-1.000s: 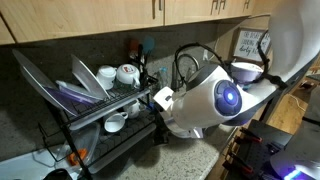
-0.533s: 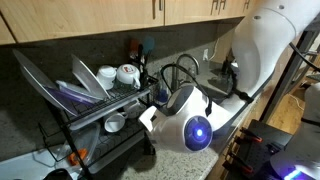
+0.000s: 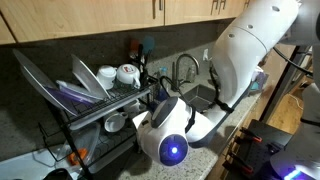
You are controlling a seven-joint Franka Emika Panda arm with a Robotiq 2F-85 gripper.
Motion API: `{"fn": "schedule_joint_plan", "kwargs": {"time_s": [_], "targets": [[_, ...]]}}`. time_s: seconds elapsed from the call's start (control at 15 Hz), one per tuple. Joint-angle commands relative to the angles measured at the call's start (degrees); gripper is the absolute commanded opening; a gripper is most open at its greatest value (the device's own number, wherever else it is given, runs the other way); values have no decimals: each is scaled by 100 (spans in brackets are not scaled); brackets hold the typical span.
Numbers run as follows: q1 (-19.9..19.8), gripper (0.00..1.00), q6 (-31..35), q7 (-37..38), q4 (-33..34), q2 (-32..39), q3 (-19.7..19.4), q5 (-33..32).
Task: Put the white cup upright on the bottom rack, then remove the lid from the bottom rack
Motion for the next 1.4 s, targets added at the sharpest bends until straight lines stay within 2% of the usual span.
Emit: {"fn": "schedule_joint_plan", "kwargs": {"time_s": [0.0, 0.13, 0.4, 0.73, 0.87, 1.33], "targets": [[90, 100, -279, 680, 139, -37, -116, -7], [66, 100, -253, 851, 174, -51, -160, -158], [57, 100, -247, 722, 432, 109, -253, -323], [96, 100, -590, 517, 813, 360, -309, -270], [18, 100, -409, 579, 666, 275, -269, -231], [42, 100, -384, 541, 761, 384, -291, -317]]}}
